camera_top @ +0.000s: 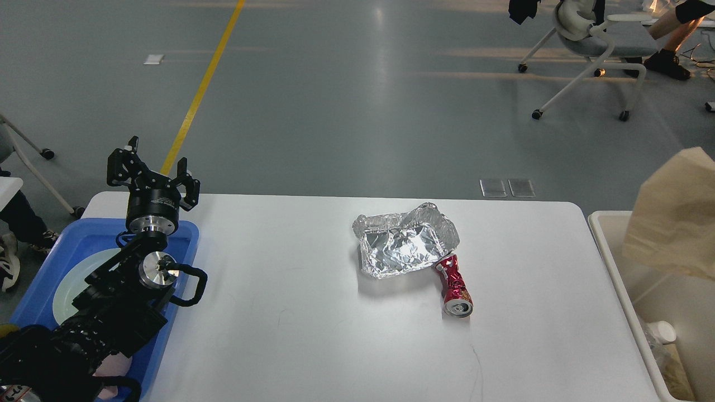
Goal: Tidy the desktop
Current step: 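Lift the brown paper bag and drop it into the bin, then reach the right gripper over the red can and grasp it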
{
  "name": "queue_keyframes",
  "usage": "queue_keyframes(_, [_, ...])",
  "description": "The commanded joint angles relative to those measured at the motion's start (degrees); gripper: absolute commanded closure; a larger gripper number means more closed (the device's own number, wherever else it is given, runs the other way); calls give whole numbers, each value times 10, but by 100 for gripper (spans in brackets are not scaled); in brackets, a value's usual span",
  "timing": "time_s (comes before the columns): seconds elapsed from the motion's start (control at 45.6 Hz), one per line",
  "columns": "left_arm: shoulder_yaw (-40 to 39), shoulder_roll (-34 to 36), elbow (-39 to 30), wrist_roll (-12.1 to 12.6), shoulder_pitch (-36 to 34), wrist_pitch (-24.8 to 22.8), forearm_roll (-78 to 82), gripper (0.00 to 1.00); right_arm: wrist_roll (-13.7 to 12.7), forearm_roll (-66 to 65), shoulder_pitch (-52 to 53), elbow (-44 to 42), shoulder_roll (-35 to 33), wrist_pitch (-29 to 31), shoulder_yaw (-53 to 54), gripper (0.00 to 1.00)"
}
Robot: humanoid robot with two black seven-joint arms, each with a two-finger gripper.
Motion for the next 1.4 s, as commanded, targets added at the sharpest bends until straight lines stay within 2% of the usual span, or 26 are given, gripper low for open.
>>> queue_keyframes(0.0, [0, 0, 0, 0, 0, 1, 0, 4, 0, 2, -66, -53, 22, -9, 2, 100])
queue_keyframes(0.022, [0, 0, 0, 0, 0, 0, 0, 4, 0, 2, -74, -60, 25, -9, 1, 92])
queue_keyframes(0.044, [0, 0, 0, 0, 0, 0, 0, 4, 0, 2, -82, -68, 28, -10, 1, 79])
queue_keyframes(0.088, [0, 0, 0, 0, 0, 0, 1, 4, 1, 2, -94, -84, 31, -10, 1, 42])
queue_keyframes(0.132, [0, 0, 0, 0, 0, 1, 0, 4, 1, 2, -100, -93, 34, -10, 2, 13])
queue_keyframes(0.154, [0, 0, 0, 0, 0, 0, 0, 4, 1, 2, -101, -95, 36, -10, 2, 3])
queue_keyframes(0.175, [0, 0, 0, 0, 0, 0, 0, 4, 1, 3, -101, -94, 37, -9, 3, 0])
queue_keyframes(0.417, [0, 0, 0, 0, 0, 0, 0, 4, 1, 3, -111, -90, 55, -7, 0, 0])
queue_keyframes(0.592, [0, 0, 0, 0, 0, 0, 0, 4, 1, 4, -70, -57, 85, -1, -1, 0])
queue_keyframes(0.746, [0, 0, 0, 0, 0, 0, 0, 4, -1, 0, 29, 32, 94, 0, -28, 0])
queue_keyframes(1.097, [0, 0, 0, 0, 0, 0, 0, 4, -1, 6, 301, 267, 206, 14, -257, 0])
queue_keyframes(1.228, [0, 0, 0, 0, 0, 1, 0, 4, -1, 7, 368, 331, 229, 43, -269, 0])
queue_keyframes(1.382, [0, 0, 0, 0, 0, 0, 0, 4, 0, 7, 442, 366, 236, 151, -269, 0])
